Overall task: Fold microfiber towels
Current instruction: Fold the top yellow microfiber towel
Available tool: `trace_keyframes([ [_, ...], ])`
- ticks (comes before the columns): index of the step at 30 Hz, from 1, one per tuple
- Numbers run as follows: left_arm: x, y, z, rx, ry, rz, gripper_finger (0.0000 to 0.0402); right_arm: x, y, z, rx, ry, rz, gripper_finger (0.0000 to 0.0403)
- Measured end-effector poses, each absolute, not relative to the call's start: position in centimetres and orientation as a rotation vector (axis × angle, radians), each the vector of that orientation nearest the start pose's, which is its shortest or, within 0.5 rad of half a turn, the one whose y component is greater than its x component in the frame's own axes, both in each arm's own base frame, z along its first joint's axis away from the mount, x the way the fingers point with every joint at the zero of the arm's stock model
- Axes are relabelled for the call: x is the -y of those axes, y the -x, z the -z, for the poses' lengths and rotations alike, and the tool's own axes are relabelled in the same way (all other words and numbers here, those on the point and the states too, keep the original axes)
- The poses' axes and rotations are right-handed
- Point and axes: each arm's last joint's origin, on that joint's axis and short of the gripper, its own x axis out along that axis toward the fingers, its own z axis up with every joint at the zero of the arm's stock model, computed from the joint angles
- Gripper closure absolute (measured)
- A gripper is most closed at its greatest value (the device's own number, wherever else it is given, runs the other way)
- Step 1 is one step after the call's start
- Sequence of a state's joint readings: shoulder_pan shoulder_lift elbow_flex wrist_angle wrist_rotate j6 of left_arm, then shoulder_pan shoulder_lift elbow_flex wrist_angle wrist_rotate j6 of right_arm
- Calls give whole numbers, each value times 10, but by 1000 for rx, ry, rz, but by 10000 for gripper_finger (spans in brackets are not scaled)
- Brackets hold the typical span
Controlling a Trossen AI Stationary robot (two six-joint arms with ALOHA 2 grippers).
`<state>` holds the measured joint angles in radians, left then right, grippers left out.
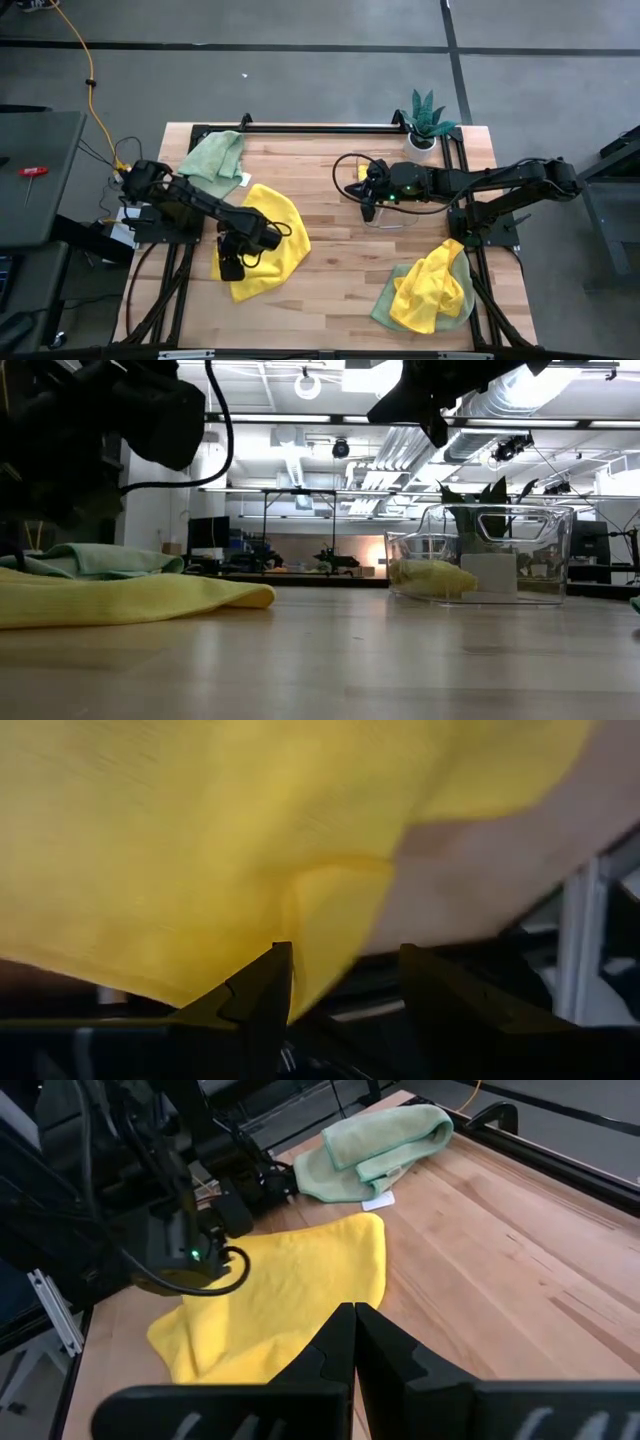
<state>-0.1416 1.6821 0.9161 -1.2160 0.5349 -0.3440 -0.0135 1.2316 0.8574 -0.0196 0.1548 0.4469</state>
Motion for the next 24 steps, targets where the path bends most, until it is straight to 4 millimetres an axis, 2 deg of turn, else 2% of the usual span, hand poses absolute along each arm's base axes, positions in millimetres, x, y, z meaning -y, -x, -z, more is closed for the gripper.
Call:
trace_keyframes([
  [7, 65, -220, -156, -2102, 593, 165, 227, 8, -271, -282, -349, -410, 251, 402],
  [11, 74, -214, -160, -2153, 628, 255, 228, 8, -271, -282, -349, -410, 250, 402],
  [16, 83, -203, -167, -2213, 580, 348, 228, 8, -271, -282, -349, -410, 251, 402],
  [22, 89, -195, -177, -2222, 583, 485, 228, 8, -271, -281, -356, -409, 252, 402],
  [24, 89, -198, -180, -2193, 596, 505, 228, 8, -271, -281, -360, -409, 253, 402],
])
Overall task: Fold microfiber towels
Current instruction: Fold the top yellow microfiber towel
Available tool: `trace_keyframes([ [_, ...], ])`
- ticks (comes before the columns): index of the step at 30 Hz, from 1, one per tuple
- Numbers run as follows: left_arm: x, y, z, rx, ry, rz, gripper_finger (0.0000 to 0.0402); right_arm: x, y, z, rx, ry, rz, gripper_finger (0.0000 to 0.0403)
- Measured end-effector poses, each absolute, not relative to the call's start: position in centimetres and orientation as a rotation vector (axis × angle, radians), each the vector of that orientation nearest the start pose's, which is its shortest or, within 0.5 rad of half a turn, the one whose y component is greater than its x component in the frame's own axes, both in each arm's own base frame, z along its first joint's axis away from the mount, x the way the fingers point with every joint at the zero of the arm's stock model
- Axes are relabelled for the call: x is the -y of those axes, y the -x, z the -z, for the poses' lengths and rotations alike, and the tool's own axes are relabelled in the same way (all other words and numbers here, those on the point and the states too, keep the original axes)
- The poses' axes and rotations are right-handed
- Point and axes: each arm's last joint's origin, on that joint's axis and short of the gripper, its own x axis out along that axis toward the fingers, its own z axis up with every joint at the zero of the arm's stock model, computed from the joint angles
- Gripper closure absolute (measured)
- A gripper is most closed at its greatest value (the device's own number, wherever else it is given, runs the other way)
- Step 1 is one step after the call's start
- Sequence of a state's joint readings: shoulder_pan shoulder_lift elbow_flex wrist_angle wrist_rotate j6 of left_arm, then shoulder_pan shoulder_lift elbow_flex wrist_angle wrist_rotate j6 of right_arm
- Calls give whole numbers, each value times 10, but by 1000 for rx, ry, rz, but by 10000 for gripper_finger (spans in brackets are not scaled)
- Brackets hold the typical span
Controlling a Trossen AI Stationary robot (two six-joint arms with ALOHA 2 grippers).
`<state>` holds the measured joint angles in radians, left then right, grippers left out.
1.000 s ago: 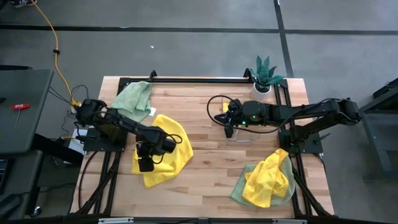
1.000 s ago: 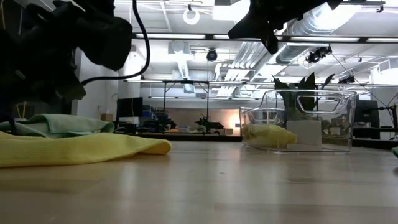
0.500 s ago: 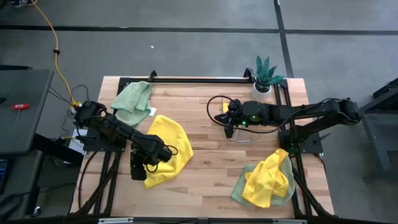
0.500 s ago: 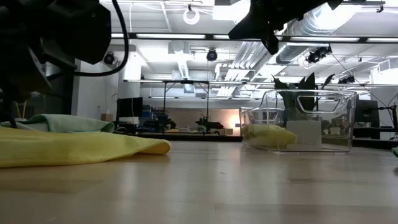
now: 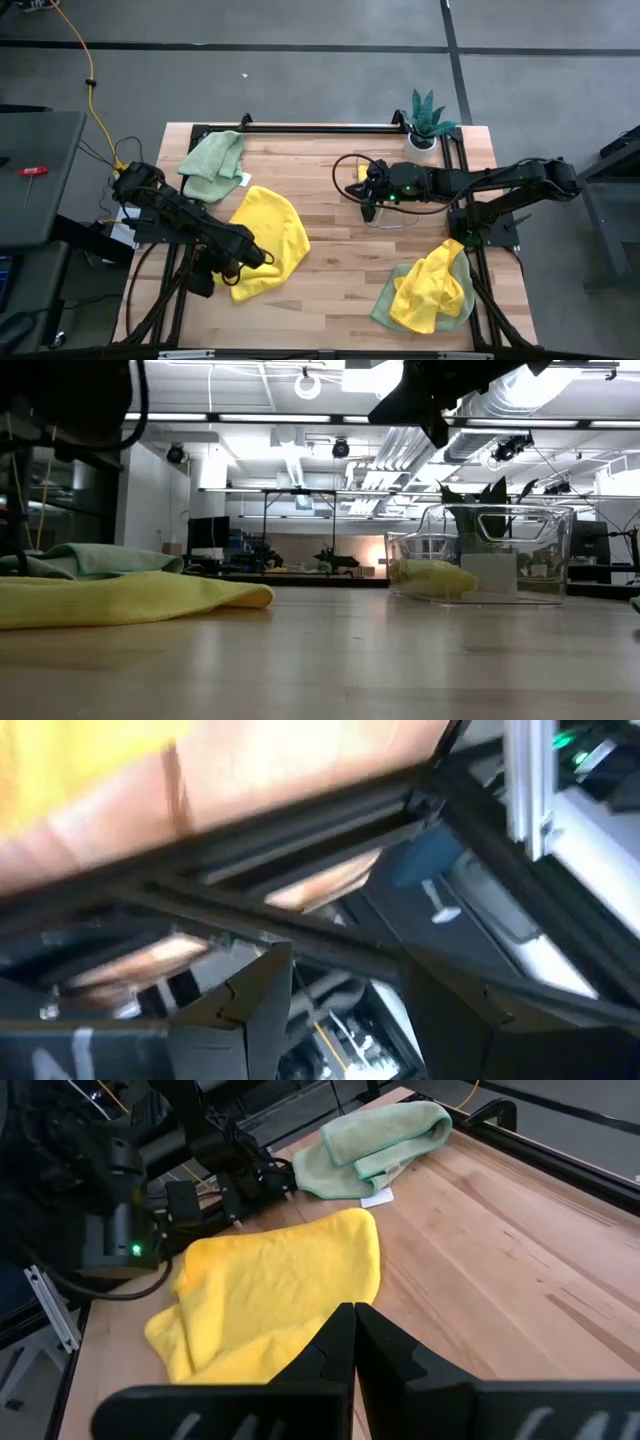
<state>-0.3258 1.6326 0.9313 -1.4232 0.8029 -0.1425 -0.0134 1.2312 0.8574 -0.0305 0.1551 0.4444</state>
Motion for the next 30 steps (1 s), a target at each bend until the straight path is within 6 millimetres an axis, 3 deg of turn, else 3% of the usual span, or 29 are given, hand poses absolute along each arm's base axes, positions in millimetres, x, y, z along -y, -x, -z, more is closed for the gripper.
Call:
trace_keyframes([
  [7, 79, -227, -200, -1999, 515, 491, 228, 9, -270, -280, -364, -403, 275, 402],
  [13, 63, -248, -202, -1852, 341, 324, 228, 9, -270, -280, -366, -402, 279, 402],
  [19, 48, -243, -189, -1887, 365, 221, 228, 9, -270, -280, -369, -402, 279, 402],
  [30, 47, -227, -154, -1906, 522, 196, 228, 9, -269, -277, -394, -399, 284, 402],
])
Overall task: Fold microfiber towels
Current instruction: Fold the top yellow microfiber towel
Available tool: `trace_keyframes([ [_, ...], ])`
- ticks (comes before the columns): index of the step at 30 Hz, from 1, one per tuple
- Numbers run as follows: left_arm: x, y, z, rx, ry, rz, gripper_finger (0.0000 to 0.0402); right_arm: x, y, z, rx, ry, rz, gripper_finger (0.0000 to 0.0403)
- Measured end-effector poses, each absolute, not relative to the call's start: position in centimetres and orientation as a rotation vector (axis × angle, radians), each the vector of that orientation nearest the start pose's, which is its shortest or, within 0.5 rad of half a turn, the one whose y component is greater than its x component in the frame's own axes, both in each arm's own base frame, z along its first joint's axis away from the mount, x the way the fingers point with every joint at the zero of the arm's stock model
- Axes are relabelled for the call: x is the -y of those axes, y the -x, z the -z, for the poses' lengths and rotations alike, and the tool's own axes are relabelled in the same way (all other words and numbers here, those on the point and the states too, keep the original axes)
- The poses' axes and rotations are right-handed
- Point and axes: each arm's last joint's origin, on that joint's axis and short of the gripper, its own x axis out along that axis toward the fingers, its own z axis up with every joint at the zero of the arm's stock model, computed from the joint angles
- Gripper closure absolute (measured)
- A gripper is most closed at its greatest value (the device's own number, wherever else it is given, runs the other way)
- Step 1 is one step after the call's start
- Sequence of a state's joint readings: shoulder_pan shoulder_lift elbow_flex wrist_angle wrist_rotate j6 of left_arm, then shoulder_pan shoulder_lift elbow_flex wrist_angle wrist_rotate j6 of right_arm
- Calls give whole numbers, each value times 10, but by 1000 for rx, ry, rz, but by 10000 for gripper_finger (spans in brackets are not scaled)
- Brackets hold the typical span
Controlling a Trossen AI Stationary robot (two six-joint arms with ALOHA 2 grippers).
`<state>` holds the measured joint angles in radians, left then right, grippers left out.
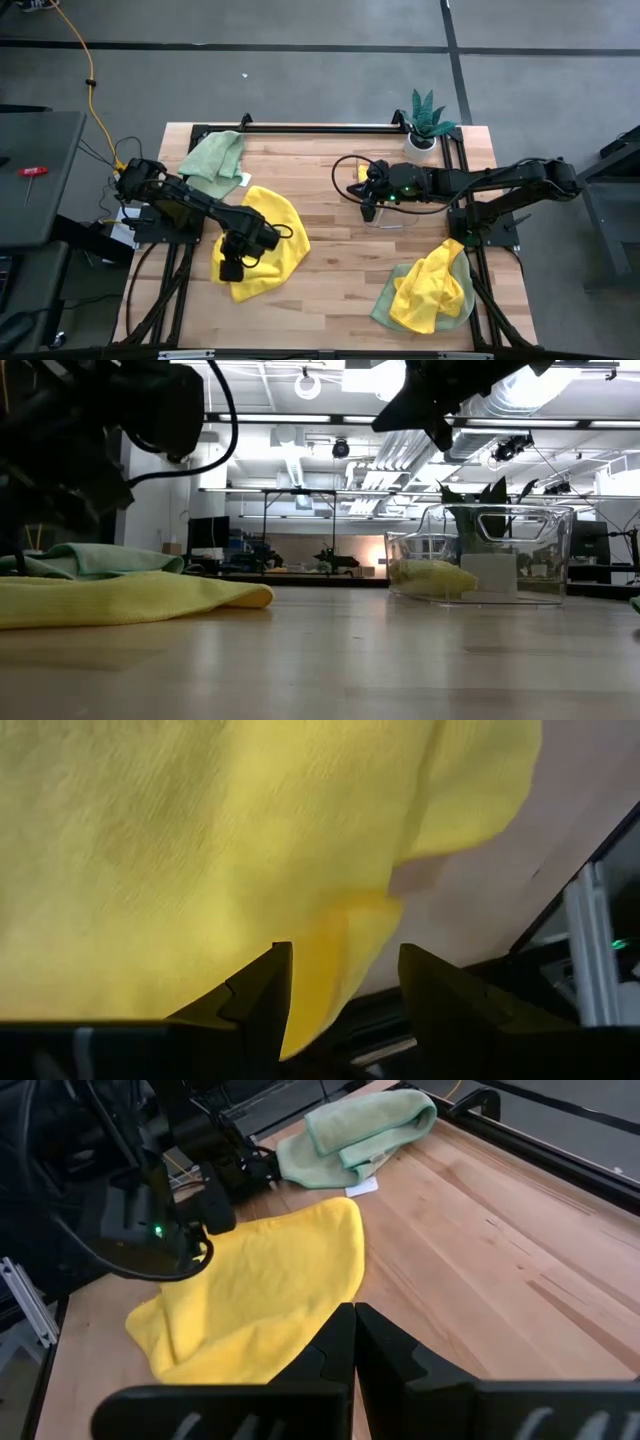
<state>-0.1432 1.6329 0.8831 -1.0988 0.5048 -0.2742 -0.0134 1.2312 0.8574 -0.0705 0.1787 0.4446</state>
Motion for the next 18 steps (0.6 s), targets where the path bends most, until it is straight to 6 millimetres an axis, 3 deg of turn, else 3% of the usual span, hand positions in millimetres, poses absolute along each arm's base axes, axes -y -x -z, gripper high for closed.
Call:
trace_keyframes([
  [10, 52, -213, -143, -1975, 609, 177, 228, 9, -269, -277, -398, -399, 284, 402],
  [18, 68, -216, -146, -1955, 843, 407, 228, 9, -268, -276, -407, -394, 300, 402],
])
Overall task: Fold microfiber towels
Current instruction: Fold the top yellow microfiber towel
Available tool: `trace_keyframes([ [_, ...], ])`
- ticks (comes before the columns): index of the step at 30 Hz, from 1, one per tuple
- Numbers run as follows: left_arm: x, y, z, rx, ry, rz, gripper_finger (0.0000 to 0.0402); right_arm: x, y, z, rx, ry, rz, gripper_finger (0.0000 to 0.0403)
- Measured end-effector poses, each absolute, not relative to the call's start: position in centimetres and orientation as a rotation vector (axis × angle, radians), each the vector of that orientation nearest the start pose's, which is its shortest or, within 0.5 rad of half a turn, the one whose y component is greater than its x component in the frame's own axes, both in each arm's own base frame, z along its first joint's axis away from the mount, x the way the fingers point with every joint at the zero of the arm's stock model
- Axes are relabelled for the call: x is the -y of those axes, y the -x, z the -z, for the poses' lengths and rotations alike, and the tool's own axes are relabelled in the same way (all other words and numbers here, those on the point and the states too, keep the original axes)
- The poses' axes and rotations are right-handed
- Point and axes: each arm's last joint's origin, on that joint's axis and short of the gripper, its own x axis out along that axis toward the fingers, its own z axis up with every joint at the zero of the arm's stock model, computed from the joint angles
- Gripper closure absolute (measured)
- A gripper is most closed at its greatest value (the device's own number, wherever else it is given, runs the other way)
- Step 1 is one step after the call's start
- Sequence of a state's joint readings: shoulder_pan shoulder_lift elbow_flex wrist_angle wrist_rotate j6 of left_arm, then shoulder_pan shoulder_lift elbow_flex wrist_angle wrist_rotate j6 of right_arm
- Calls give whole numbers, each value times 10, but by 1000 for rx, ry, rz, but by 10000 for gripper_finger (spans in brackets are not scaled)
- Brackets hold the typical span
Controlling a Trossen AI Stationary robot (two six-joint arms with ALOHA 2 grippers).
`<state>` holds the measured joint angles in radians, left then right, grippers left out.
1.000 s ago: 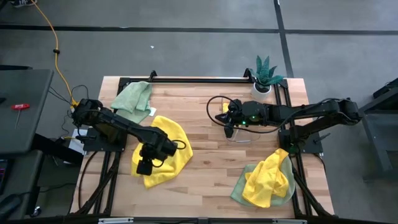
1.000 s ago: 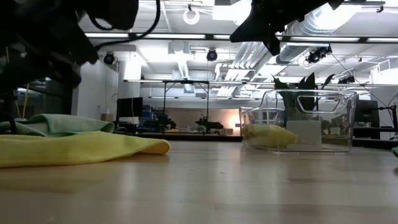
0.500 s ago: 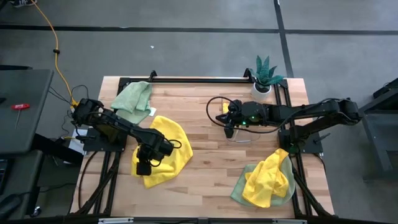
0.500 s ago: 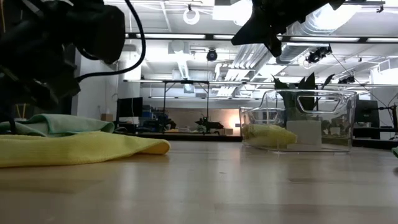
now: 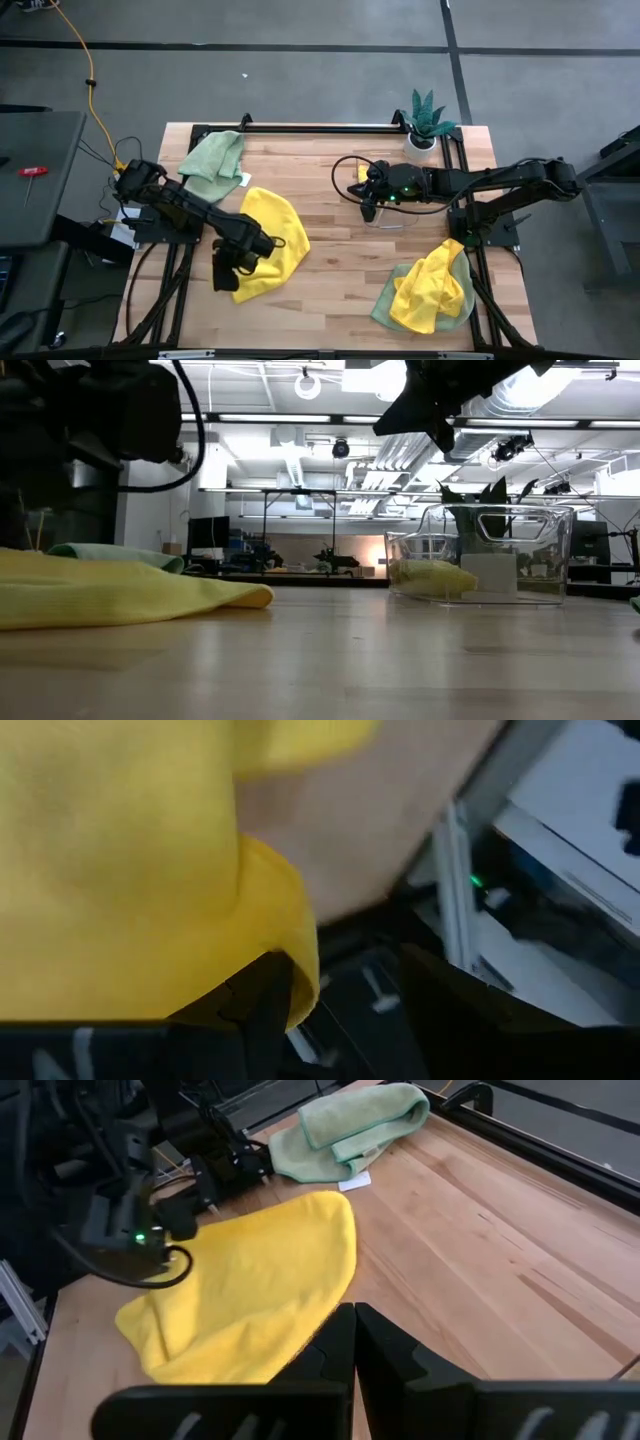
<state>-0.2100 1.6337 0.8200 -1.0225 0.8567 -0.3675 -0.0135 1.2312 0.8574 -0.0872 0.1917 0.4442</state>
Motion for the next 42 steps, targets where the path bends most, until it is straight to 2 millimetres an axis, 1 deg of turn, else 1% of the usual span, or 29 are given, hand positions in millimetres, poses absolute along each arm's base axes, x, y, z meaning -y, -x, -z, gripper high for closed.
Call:
trace_keyframes([
  [3, 76, -214, -148, -1971, 881, 476, 228, 9, -268, -276, -407, -394, 302, 402],
  [6, 85, -211, -149, -1995, 875, 523, 228, 9, -268, -276, -410, -393, 303, 402],
  [8, 91, -208, -149, -2011, 831, 525, 228, 9, -268, -276, -410, -393, 303, 402],
  [13, 102, -202, -146, -2033, 642, 463, 228, 9, -268, -275, -416, -391, 305, 402],
  [18, 116, -200, -144, -1972, 516, 577, 228, 9, -268, -275, -417, -375, 305, 402],
  [22, 125, -201, -143, -1914, 465, 655, 228, 9, -268, -275, -419, -375, 305, 402],
  [26, 128, -201, -142, -1899, 453, 667, 230, 9, -267, -274, -428, -374, 307, 402],
  [30, 127, -202, -142, -1893, 439, 671, 243, 9, -267, -274, -432, -374, 307, 402],
  [35, 125, -203, -142, -1885, 436, 674, 267, 9, -267, -274, -433, -374, 307, 402],
  [42, 117, -207, -143, -1879, 474, 654, 308, 9, -267, -274, -433, -374, 307, 402],
])
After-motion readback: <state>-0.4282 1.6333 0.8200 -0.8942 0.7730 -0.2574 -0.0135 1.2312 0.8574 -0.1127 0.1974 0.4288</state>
